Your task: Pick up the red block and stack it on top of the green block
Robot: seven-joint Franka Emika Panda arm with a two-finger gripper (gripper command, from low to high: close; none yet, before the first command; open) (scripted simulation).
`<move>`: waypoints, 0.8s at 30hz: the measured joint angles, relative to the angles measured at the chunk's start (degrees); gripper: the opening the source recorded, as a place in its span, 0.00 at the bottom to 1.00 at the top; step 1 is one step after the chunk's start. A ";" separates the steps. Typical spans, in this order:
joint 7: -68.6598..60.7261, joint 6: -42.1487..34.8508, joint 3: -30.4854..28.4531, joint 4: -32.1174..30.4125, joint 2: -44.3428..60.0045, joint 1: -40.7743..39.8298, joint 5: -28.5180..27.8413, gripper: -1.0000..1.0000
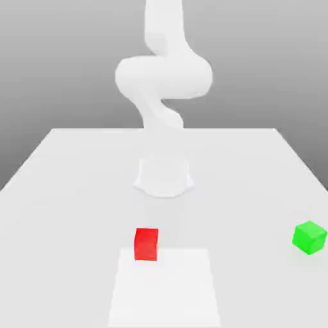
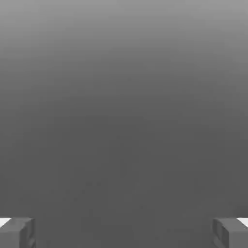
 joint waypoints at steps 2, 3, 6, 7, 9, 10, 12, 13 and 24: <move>-0.04 2.76 0.00 -3.79 3.20 -0.39 -0.47 0.50; -0.08 4.11 -0.06 -5.66 4.78 -0.59 -0.68 0.50; -0.20 8.12 -0.45 -11.25 9.48 -1.11 -1.29 0.50; -0.31 9.45 -0.64 -13.13 11.06 -1.29 -1.43 0.50; -0.50 12.19 -1.02 -16.98 14.25 -1.70 -1.71 0.50; -0.63 13.59 -1.25 -18.95 15.90 -1.91 -1.82 0.50; -0.95 16.49 -1.79 -23.02 19.34 -2.32 -1.98 0.50; -1.17 18.02 -2.09 -25.14 21.17 -2.52 -2.01 0.50; -5.10 41.44 -1.36 -33.13 49.75 -5.03 1.62 0.50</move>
